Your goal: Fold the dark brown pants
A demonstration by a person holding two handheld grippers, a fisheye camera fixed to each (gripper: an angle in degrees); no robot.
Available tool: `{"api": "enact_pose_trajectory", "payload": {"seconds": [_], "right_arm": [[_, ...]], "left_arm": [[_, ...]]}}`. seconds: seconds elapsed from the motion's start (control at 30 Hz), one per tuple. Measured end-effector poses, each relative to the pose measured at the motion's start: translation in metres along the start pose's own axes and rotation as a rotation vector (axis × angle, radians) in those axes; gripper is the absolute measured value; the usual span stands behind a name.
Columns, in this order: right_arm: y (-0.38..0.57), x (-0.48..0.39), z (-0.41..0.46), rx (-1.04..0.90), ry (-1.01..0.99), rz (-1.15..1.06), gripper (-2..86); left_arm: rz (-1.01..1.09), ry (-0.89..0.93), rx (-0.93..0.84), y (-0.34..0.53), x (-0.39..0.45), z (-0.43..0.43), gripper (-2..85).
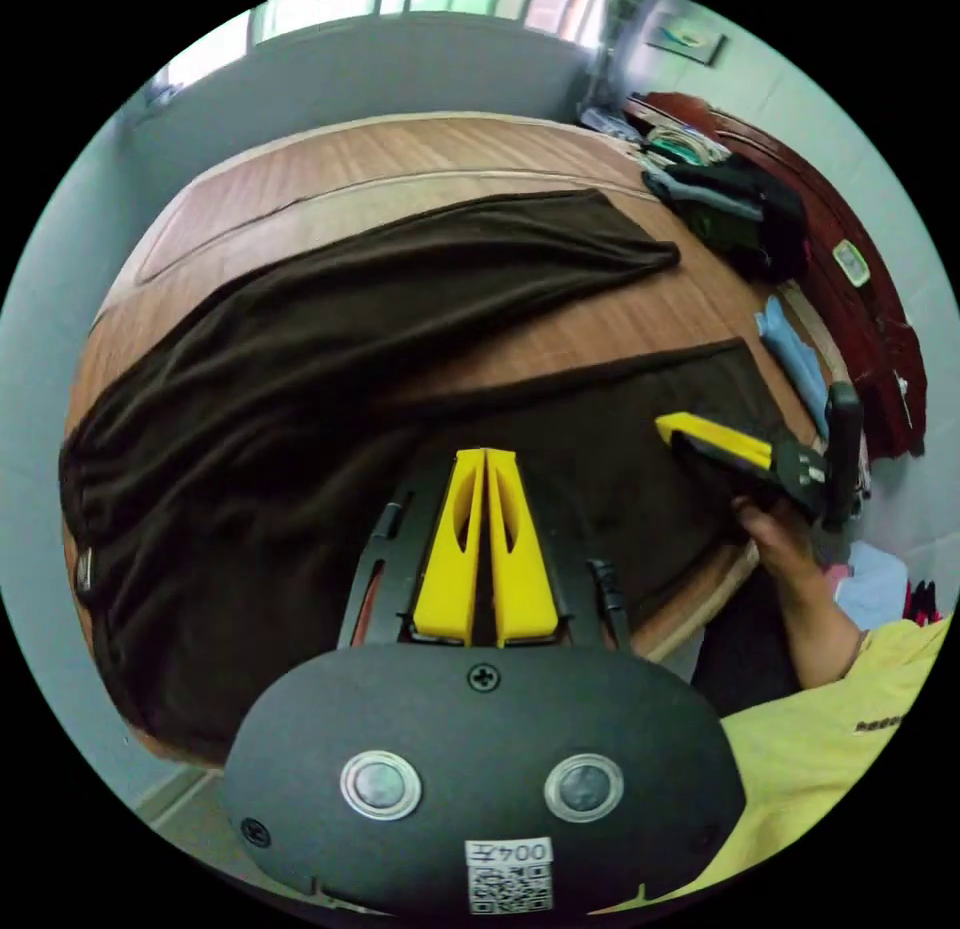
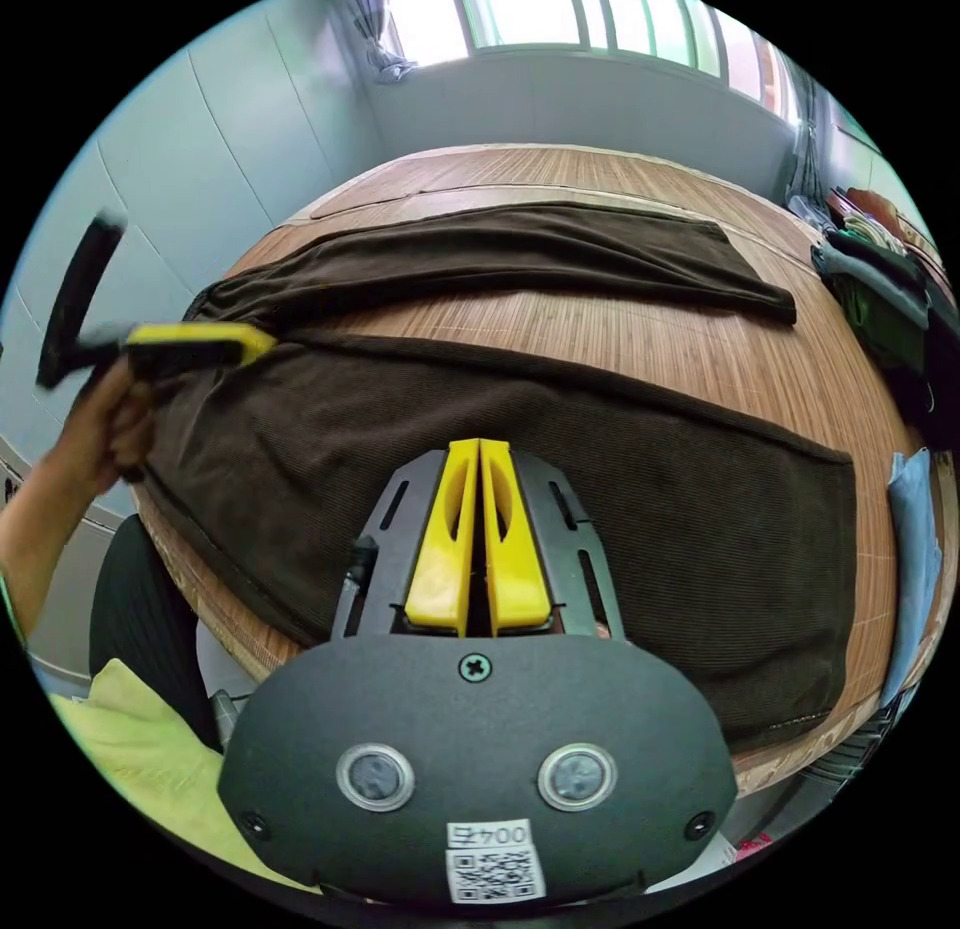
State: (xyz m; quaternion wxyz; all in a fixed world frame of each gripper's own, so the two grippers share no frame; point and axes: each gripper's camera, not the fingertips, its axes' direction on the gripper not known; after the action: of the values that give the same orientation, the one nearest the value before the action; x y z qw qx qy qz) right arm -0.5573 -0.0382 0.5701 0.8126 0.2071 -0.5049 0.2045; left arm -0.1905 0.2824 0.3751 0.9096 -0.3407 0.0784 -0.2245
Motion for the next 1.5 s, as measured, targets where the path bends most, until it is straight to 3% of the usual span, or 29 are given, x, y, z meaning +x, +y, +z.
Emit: {"api": "enact_pose_trajectory", "payload": {"seconds": [0.13, 0.27, 0.53, 0.83, 1.0, 1.17, 1.5], "right_arm": [[0.001, 0.002, 0.001, 0.002, -0.017, 0.002, -0.7], [0.003, 0.001, 0.003, 0.009, -0.002, 0.007, -0.7], [0.005, -0.015, 0.006, 0.014, 0.082, -0.031, -0.6], [0.003, -0.003, 0.01, 0.003, 0.018, 0.003, -0.6], [0.004, -0.007, 0.012, 0.002, 0.046, -0.009, -0.6], [0.004, -0.007, 0.012, 0.009, 0.042, -0.006, -0.6], [0.007, 0.016, 0.014, 0.017, -0.102, 0.147, -0.6]], "left_arm": [[-0.292, -0.11, -0.057, 0.14, -0.096, -0.058, 0.2], [-0.494, -0.122, 0.031, 0.236, -0.161, -0.113, 0.5], [-0.718, -0.155, 0.273, 0.337, -0.248, -0.184, 5.0], [-0.961, 0.029, 0.457, 0.406, -0.348, -0.234, 13.0], [-0.923, -0.11, 0.47, 0.41, -0.376, -0.267, 13.1], [-0.723, -0.24, 0.364, 0.385, -0.387, -0.285, 12.8], [-0.592, -0.305, 0.223, 0.367, -0.405, -0.305, 5.2]]}}
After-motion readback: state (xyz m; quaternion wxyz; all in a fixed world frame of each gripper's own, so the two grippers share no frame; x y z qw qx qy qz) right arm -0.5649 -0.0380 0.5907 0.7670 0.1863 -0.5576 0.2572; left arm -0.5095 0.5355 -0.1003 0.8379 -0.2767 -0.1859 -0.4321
